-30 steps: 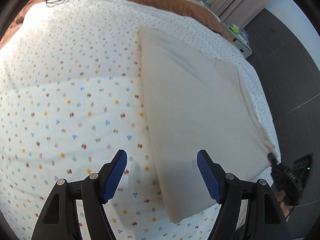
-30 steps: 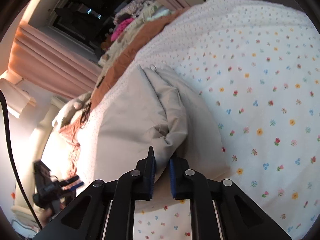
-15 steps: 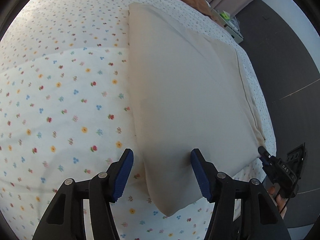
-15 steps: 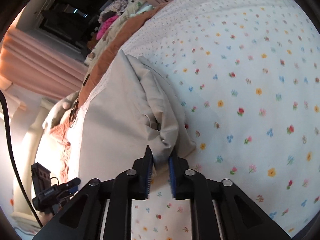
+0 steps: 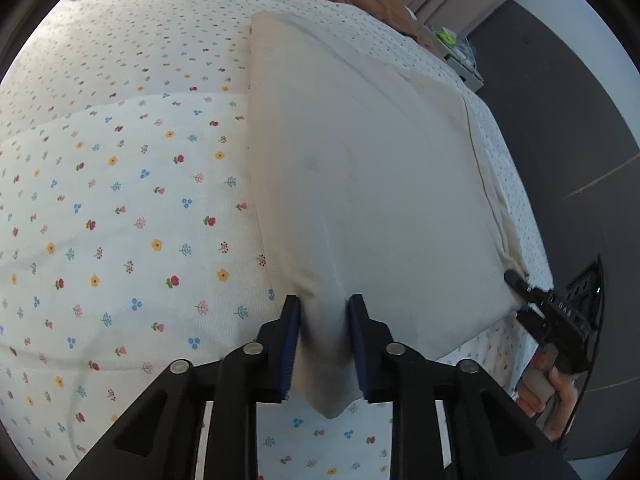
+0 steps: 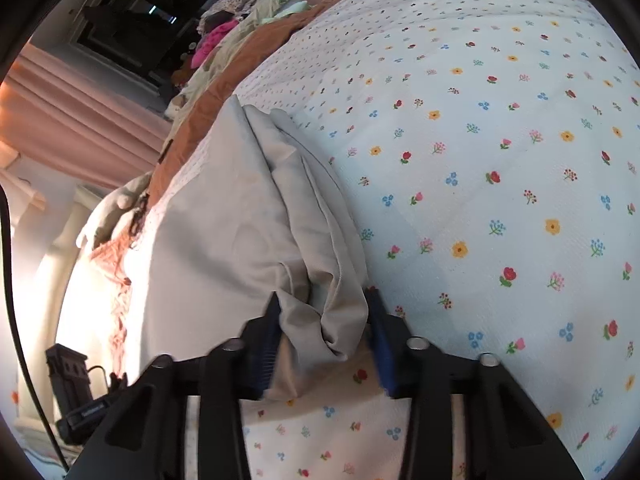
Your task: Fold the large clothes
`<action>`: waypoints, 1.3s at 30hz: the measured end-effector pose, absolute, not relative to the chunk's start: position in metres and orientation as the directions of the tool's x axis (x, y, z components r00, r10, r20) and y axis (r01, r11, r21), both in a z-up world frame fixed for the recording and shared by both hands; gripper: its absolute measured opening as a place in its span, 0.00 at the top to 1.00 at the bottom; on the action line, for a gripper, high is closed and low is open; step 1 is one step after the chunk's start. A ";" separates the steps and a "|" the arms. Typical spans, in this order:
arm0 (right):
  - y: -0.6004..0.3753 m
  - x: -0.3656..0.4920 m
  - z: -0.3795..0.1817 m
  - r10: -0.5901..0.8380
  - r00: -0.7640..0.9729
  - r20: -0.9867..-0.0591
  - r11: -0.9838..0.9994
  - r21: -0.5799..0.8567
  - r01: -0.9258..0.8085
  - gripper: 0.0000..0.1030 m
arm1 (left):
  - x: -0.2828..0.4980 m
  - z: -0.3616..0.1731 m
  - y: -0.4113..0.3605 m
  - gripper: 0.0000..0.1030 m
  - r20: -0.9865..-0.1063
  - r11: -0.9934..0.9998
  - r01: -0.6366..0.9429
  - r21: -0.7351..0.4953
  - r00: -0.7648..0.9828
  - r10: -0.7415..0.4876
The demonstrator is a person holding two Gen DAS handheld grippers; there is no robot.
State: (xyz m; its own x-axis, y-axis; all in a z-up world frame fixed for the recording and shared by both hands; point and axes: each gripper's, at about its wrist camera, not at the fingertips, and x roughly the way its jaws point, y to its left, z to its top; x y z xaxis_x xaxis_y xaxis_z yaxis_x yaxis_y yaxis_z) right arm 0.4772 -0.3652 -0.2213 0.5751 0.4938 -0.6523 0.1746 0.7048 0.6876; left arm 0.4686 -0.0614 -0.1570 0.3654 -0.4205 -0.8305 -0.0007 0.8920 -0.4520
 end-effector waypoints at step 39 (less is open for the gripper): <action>-0.375 0.454 -0.190 0.560 0.418 -0.715 0.772 0.633 0.049 0.18 | 0.439 -0.149 -0.015 0.48 -0.820 0.861 -0.045 -0.507 0.334 -0.466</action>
